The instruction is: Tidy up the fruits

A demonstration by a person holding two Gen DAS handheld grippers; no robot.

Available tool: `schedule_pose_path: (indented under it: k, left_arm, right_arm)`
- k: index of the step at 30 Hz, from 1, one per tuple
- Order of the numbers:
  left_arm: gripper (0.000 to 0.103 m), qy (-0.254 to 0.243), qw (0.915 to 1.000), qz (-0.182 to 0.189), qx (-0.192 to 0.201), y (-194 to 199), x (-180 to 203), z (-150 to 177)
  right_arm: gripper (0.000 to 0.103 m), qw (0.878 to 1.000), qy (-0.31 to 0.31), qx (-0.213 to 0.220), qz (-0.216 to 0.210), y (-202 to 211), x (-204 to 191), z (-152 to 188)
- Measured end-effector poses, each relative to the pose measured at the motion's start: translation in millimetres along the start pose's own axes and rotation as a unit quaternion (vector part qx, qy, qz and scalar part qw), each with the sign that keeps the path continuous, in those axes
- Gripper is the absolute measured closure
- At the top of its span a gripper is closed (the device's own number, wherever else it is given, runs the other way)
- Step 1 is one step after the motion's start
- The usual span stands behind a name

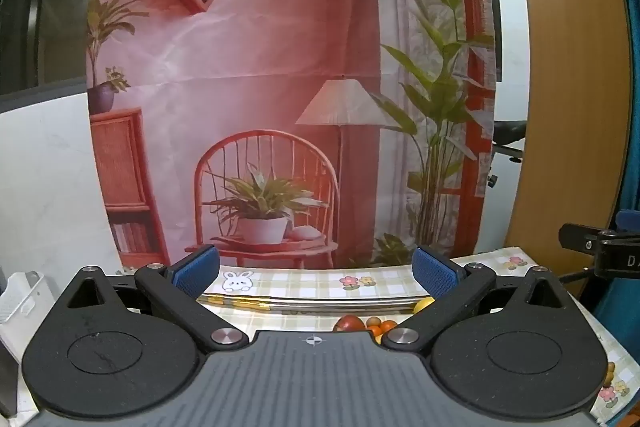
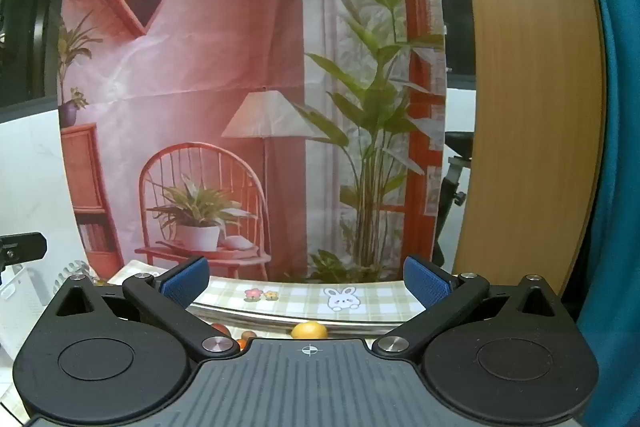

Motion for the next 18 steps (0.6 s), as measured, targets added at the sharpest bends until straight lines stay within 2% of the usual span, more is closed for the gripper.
schedule_pose_path:
  k: [5, 18]
  left_arm:
    - [0.0, 0.002, 1.0, -0.004, 0.004, -6, -4, 1]
    - [0.0, -0.001, 0.9996, -0.02, 0.021, 8, 2, -1]
  right_arm:
    - [0.0, 1.0, -0.007, -0.005, -0.001, 1, 0, 1]
    - [0.0, 1.0, -0.007, -0.003, 0.002, 1, 0, 1]
Point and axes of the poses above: each gripper's, at about its wrist camera, not at the fingertips, and y roughly against the way its jaws point, x to its right, z to its underside, the point moved 9 cm from there along -y, roughly the way its jaws point, and after that the axes turned 9 degrees about -y, right-handed, at the moved point
